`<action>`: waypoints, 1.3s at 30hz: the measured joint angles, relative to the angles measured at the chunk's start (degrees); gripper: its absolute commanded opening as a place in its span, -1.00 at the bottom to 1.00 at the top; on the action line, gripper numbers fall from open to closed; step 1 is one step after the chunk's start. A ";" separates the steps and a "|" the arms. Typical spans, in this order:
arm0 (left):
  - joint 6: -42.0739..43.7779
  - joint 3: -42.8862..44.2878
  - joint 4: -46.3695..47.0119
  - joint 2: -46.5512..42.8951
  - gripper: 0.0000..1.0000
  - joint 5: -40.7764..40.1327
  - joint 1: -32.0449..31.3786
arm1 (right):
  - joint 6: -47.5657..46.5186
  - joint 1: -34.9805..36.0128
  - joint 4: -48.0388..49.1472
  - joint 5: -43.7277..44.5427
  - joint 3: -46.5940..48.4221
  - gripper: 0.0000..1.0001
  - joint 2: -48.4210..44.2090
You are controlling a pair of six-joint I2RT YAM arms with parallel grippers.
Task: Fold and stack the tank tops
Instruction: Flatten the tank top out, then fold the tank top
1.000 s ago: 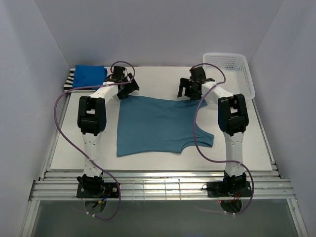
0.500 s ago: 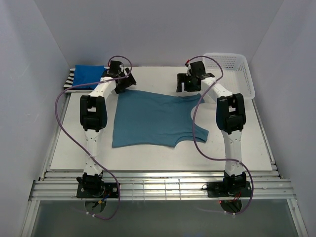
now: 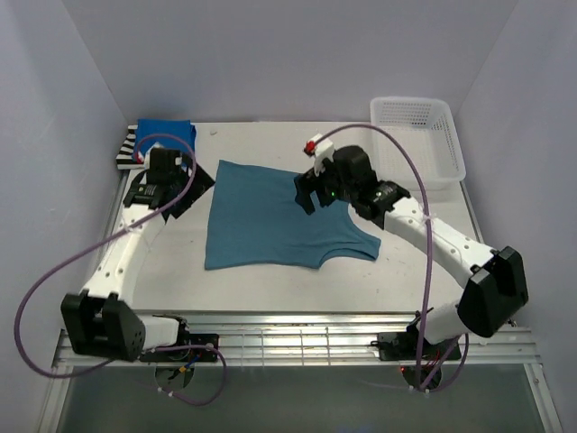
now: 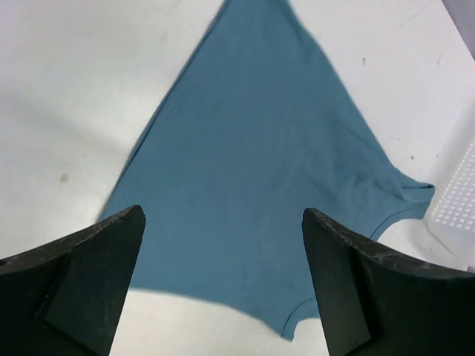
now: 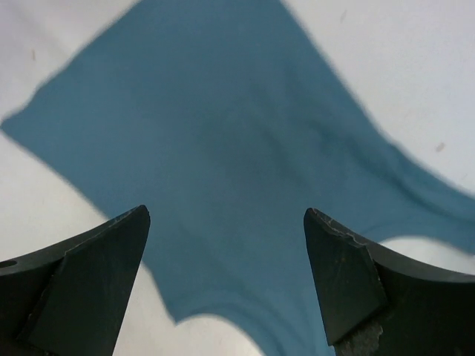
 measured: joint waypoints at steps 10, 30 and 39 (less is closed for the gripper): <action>-11.19 -28.41 -10.82 -16.02 0.96 -1.44 0.11 | 5.77 10.51 -0.50 4.26 -28.13 0.80 -14.93; -17.33 -35.56 -5.27 -7.02 0.25 -0.98 0.11 | 8.70 12.04 -1.44 7.41 -32.11 0.80 -16.20; -16.85 -34.93 0.24 -4.55 -1.00 1.01 0.11 | 5.25 17.07 -3.56 8.85 -31.34 0.96 -9.07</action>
